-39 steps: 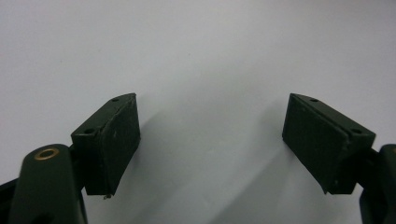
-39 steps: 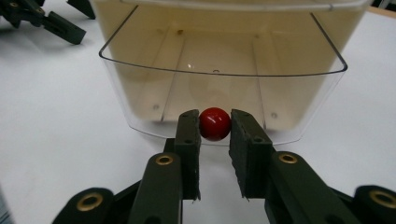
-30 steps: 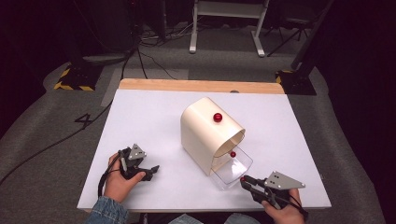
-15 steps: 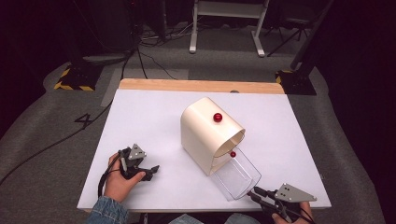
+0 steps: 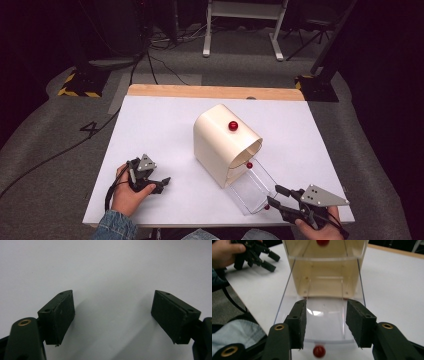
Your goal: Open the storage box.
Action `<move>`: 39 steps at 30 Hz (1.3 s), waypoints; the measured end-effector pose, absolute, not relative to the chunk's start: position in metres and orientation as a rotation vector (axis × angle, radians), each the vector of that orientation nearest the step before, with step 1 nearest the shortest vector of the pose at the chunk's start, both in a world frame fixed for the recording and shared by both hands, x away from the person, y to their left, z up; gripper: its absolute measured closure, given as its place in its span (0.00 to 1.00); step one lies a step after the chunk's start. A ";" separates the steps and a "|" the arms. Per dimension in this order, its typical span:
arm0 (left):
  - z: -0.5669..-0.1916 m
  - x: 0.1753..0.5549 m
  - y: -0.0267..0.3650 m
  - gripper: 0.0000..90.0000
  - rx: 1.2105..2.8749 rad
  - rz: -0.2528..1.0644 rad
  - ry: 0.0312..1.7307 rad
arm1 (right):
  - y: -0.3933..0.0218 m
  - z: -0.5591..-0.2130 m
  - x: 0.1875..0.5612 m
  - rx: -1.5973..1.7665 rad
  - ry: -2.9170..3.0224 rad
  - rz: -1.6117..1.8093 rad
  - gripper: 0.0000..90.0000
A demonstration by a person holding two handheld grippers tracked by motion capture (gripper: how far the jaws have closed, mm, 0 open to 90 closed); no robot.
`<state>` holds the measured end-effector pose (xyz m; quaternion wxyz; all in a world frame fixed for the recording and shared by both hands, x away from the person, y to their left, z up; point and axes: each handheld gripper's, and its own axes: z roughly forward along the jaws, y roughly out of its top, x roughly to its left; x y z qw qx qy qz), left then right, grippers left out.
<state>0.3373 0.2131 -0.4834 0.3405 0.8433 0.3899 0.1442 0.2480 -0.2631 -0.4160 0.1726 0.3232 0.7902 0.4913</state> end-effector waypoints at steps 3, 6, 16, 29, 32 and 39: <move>-0.483 0.338 0.213 0.21 2.196 0.375 1.012 | -0.255 -0.404 0.261 0.899 2.225 1.428 0.59; -0.483 0.338 0.213 0.21 2.195 0.375 1.012 | -0.246 -0.394 0.273 0.877 2.203 1.449 0.60; -0.484 0.337 0.213 0.21 2.192 0.374 1.013 | -0.214 -0.393 0.303 0.845 2.219 1.470 0.69; -0.484 0.336 0.213 0.22 2.193 0.393 1.011 | -0.207 -0.392 0.298 0.793 2.191 1.413 0.82; -0.484 0.336 0.213 0.22 2.193 0.392 1.011 | -0.213 -0.391 0.290 0.787 2.188 1.417 0.82; -0.484 0.336 0.213 0.22 2.193 0.390 1.011 | -0.236 -0.390 0.263 0.799 2.196 1.426 0.82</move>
